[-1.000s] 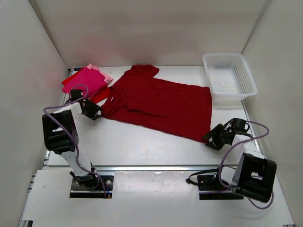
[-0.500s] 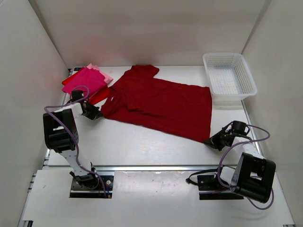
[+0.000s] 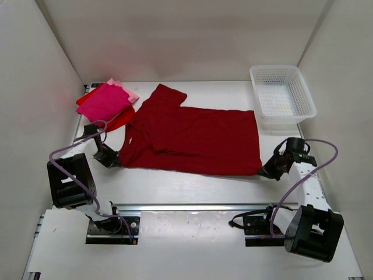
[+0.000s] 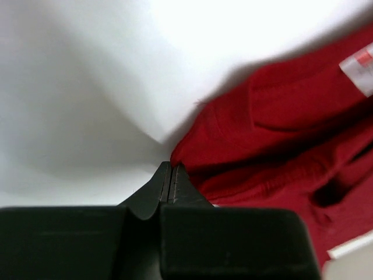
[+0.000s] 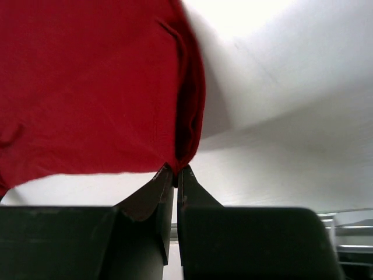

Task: Fold and stack the t-shirts
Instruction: Fold the flattened T-shirt at the center of the board.

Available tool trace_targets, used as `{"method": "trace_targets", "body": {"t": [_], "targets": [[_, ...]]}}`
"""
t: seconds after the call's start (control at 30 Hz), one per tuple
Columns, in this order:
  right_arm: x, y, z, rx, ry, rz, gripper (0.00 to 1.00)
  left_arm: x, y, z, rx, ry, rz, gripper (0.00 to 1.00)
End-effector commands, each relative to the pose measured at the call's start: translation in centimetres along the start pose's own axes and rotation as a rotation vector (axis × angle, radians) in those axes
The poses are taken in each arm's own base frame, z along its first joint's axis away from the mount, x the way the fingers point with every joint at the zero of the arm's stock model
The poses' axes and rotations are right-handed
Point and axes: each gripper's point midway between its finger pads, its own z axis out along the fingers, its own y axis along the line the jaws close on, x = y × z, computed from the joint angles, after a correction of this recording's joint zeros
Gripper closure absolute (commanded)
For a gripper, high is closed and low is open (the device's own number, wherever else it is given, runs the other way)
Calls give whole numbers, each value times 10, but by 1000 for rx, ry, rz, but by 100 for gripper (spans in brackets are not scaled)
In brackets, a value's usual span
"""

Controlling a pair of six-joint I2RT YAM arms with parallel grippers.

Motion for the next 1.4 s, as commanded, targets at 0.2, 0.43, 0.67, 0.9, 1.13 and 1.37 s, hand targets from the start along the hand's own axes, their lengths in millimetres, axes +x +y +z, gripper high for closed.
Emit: {"method": "trace_targets", "body": {"t": [0.2, 0.43, 0.67, 0.9, 1.13, 1.37], "targets": [[-19, -11, -23, 43, -25, -122, 100, 14, 46, -36, -180, 45, 104, 100], [-4, -16, -31, 96, 14, -116, 100, 29, 89, -53, -338, 106, 140, 96], [-1, -13, -34, 110, 8, -134, 79, 30, 81, -59, -335, 132, 151, 23], [-36, 26, -55, 81, -59, -229, 47, -16, 28, -84, -294, -1, 203, 6], [-39, 100, -52, -181, -34, -332, 95, -2, -42, -98, -200, -93, 504, 100], [32, 178, -33, -418, 128, -510, 100, 116, -27, -67, -55, 185, 638, 100]]}}
